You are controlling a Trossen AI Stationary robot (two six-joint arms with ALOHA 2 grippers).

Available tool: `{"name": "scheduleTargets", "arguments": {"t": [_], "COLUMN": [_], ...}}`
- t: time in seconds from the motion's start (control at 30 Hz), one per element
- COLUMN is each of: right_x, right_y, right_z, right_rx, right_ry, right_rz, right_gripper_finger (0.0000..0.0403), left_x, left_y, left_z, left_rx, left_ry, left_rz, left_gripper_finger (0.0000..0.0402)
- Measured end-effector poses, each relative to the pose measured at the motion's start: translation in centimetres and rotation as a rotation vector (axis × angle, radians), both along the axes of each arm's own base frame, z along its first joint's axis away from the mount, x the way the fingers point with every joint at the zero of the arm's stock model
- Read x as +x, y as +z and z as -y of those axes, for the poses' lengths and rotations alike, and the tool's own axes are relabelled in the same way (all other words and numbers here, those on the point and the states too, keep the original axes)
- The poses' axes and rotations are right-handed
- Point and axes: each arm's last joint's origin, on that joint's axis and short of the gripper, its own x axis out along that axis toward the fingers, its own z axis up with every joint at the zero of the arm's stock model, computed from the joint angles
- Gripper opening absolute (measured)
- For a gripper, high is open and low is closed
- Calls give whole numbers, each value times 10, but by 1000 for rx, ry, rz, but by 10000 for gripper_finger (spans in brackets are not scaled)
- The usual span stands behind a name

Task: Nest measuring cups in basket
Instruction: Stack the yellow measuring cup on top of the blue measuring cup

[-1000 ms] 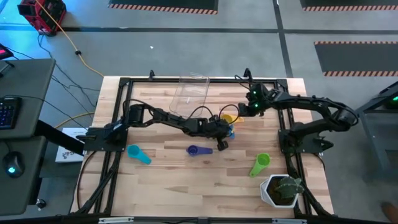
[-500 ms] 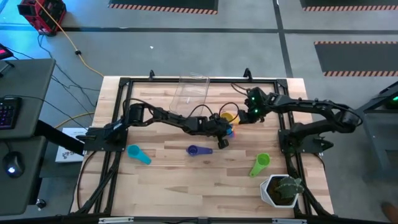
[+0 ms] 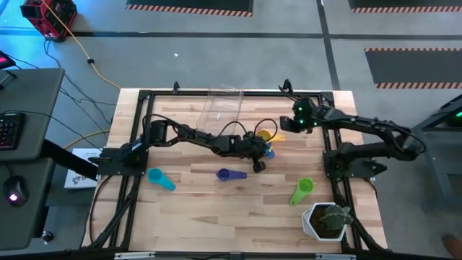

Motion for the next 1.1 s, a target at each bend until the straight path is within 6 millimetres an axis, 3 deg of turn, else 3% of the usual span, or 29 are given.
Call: {"name": "scheduleTargets", "arguments": {"t": [0.2, 0.37, 0.67, 1.1], "right_x": [18, 15, 20, 41], "right_y": [-23, -32, -20, -17], "right_z": [17, 16, -6, -45], "right_rx": [49, 99, 129, 156], "right_ry": [7, 34, 107, 144], "right_rz": [54, -4, 13, 6], "right_gripper_finger": [0, 0, 0, 0], "left_x": [0, 0, 2, 5], "left_y": [0, 0, -11, -7], "left_z": [0, 0, -1, -3], "left_rx": [0, -14, -47, -50], "left_ry": [0, 12, 25, 23], "left_rz": [0, 3, 16, 63], "left_gripper_finger": [0, 0, 0, 0]}}
